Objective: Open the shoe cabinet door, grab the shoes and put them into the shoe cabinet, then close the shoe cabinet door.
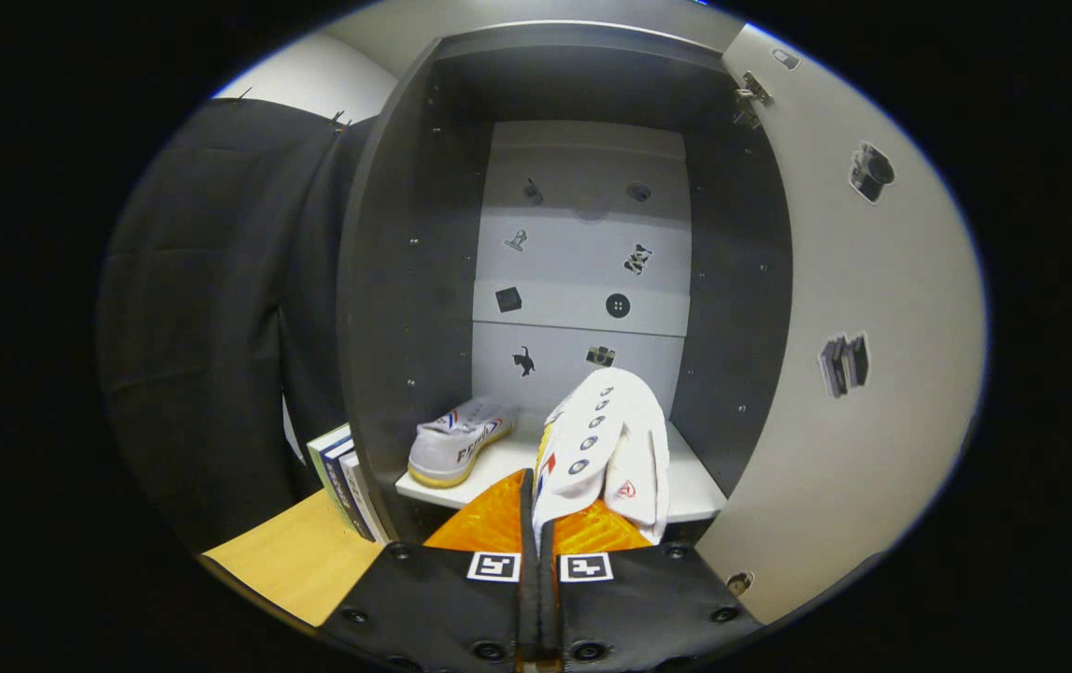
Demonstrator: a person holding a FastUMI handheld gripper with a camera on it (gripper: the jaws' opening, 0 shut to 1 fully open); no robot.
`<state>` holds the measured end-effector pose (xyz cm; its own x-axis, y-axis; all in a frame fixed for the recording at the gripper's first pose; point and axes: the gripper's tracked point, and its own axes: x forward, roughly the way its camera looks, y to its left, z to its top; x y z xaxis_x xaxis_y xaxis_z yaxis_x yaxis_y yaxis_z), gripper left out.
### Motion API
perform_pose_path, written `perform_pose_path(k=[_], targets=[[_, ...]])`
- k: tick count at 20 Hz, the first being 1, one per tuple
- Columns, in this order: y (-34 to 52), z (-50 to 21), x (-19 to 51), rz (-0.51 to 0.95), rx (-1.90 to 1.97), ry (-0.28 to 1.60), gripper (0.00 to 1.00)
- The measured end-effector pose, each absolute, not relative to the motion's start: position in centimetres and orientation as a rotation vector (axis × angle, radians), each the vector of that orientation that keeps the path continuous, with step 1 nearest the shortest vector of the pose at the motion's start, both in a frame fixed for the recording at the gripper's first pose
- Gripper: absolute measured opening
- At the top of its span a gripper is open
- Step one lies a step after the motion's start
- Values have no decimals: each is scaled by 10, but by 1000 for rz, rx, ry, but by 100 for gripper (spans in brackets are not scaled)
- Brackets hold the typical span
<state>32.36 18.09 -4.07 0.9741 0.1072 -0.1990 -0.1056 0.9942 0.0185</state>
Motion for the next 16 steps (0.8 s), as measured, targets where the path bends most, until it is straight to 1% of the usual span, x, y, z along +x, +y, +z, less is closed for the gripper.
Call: perform_pose_path(k=[6, 13, 16], targets=[[166, -38, 400, 46, 7, 236, 2], [162, -75, 479, 43, -16, 365, 2], [161, -95, 497, 37, -9, 417, 2]])
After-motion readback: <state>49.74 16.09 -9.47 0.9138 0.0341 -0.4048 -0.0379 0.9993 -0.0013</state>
